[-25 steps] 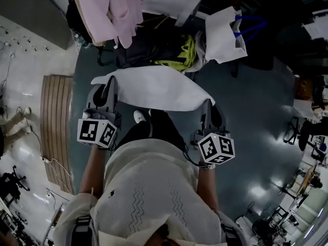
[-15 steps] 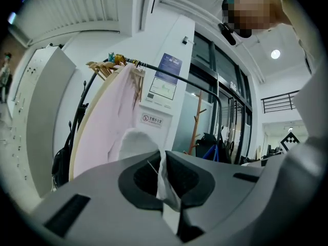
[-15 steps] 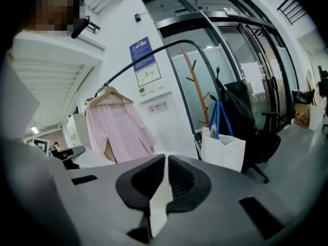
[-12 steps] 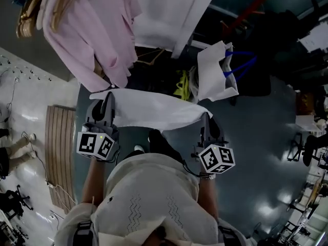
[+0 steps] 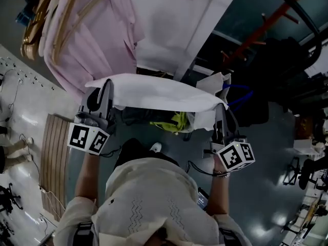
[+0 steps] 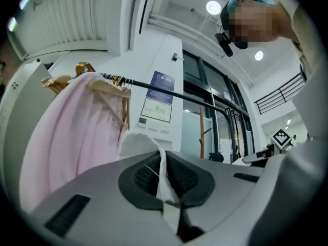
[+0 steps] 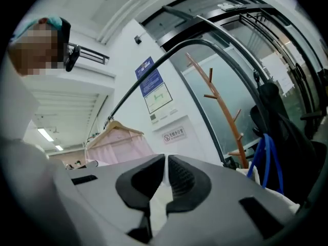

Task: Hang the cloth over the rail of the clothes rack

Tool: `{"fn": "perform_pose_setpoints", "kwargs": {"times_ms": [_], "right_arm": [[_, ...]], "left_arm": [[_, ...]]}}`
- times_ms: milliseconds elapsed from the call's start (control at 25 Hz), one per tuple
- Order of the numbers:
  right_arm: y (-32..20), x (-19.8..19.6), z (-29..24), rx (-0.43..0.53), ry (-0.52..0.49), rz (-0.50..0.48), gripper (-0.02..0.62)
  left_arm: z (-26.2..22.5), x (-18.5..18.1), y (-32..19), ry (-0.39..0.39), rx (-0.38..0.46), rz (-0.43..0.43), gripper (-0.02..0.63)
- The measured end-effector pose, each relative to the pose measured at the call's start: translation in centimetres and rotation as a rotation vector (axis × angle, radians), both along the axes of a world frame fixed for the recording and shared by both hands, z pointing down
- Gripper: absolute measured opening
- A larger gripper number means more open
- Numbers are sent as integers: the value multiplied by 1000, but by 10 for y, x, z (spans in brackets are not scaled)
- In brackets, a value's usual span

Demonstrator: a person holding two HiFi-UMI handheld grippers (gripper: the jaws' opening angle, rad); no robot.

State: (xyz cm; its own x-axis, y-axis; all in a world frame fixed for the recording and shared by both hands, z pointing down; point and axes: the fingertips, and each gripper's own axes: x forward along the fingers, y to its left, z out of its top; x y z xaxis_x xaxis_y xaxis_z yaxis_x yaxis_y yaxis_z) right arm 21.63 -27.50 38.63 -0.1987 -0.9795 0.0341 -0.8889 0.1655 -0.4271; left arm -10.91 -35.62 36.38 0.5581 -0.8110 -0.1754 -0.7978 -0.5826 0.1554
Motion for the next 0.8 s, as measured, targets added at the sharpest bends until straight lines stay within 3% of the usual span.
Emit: {"fn": "perform_pose_setpoints", "kwargs": {"times_ms": [280,400,800], "right_arm": [[-53,6,-114,109,-11,4,23],[-65,7,-167,146,41,13,23],[-63,-8,-335,414,236,11,23]], "left_arm": [[-102,12,-52,-23,222,76,21],[-151,14,-63,-38,339,86,21],[-301,13,-74,-137,689,64,21]]}}
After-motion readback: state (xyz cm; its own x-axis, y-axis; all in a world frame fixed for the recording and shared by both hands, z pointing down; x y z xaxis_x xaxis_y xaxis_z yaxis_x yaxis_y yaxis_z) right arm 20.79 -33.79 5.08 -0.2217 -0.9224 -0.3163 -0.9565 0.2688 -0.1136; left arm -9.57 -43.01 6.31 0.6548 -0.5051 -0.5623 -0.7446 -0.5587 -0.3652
